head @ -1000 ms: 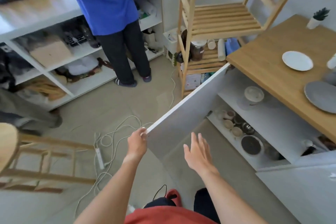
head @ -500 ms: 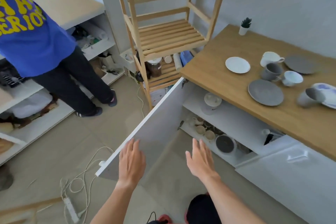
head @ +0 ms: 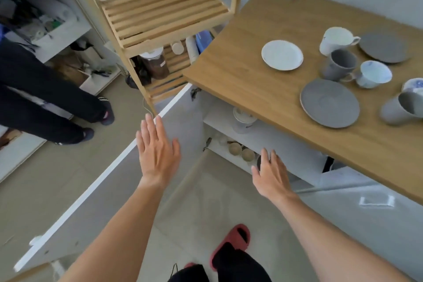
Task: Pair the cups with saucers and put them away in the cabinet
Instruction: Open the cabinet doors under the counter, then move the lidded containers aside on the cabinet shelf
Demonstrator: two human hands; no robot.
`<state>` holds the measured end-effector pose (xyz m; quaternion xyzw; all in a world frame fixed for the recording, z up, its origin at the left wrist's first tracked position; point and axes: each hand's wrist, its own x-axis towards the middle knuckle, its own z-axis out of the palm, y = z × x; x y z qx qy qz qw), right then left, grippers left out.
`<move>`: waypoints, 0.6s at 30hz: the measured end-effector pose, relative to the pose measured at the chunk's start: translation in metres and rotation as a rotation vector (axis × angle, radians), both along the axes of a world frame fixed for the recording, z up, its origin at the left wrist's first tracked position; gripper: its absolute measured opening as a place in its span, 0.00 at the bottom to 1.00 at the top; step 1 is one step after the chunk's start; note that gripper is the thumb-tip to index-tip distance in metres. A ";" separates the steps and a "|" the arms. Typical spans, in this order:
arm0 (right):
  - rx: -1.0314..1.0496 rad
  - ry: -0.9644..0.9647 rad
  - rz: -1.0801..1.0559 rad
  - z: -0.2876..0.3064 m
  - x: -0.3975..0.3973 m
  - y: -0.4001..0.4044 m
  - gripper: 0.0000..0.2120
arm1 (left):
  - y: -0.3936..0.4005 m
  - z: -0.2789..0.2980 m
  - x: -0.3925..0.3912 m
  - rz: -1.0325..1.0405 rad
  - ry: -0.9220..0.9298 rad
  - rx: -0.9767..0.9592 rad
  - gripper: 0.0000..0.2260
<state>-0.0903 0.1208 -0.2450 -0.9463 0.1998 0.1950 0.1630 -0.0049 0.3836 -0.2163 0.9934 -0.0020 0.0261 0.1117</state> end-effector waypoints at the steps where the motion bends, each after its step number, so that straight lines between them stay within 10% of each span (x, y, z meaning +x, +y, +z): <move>1: 0.011 -0.010 -0.016 -0.013 0.014 -0.002 0.31 | 0.001 -0.008 0.013 0.006 -0.022 0.012 0.31; 8: 0.144 -0.128 -0.216 -0.115 0.100 -0.007 0.35 | -0.066 -0.105 0.055 -0.431 -0.049 -0.054 0.29; 18: 0.319 -0.292 -0.425 -0.217 0.165 -0.034 0.35 | -0.145 -0.258 0.113 -0.423 0.124 -0.004 0.27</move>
